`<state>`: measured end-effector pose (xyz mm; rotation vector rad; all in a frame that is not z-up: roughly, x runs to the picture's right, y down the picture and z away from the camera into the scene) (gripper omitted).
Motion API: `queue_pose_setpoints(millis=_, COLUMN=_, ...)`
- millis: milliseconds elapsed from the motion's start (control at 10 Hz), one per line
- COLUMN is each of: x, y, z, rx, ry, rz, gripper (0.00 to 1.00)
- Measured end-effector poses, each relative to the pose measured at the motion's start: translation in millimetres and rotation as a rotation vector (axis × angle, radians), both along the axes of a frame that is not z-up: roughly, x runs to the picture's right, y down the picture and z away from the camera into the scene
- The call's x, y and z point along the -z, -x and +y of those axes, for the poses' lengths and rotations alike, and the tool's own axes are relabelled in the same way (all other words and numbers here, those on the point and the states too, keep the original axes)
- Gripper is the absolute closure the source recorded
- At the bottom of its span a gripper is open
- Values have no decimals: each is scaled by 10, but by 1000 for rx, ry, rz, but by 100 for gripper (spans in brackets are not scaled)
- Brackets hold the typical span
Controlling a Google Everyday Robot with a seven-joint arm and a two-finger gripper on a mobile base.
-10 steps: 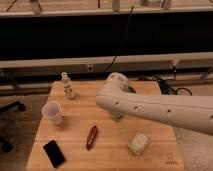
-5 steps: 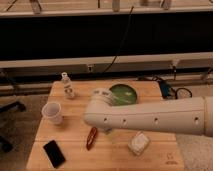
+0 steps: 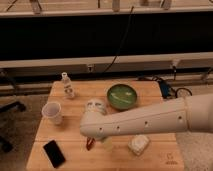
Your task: Drag the pepper across the table
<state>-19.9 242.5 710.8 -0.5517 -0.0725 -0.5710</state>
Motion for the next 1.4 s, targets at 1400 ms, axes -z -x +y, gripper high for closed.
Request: queue_pose_setpoints(millis=1400, x=-1051, y=87, z=74, rx=76, ry=9, rz=-183, gripper=20)
